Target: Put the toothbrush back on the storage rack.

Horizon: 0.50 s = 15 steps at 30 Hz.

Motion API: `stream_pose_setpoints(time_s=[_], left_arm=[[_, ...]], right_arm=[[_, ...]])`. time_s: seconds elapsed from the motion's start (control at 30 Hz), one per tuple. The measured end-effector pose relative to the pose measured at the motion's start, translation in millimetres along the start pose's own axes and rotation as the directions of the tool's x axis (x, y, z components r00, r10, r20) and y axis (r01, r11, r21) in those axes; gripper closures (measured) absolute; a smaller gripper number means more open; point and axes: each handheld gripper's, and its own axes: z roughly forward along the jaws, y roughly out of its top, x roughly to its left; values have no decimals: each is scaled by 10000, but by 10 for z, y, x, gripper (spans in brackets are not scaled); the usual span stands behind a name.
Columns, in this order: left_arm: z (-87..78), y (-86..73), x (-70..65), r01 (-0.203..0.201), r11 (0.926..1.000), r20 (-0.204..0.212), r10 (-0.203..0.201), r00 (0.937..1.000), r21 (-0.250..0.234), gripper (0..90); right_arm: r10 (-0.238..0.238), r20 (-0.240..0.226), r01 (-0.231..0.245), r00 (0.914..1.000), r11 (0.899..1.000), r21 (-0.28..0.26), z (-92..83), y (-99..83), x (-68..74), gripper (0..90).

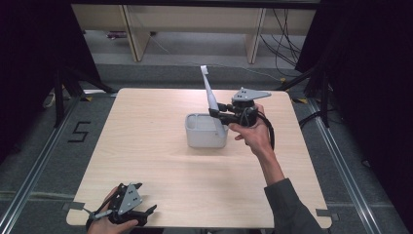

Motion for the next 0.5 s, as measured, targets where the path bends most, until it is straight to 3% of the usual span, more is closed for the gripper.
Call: stream_pose_setpoints(time_s=[0.27,0.3,0.47,0.5], left_arm=[[-9,2,2,18,10000,199,-18,9998,-11,152],[-12,-1,-10,204,9998,230,-205,9995,39,152],[-7,2,0,43,10000,203,-42,9998,-25,152],[-6,2,1,64,10000,201,-63,9998,-46,152]], right_arm=[[-110,132,112,9999,9998,-156,152,71,-56,666],[-106,121,108,9999,9999,-130,196,102,-67,666],[84,104,-83,9999,9999,-86,298,139,-75,666],[-54,149,56,9999,9999,-92,355,148,-93,666]])
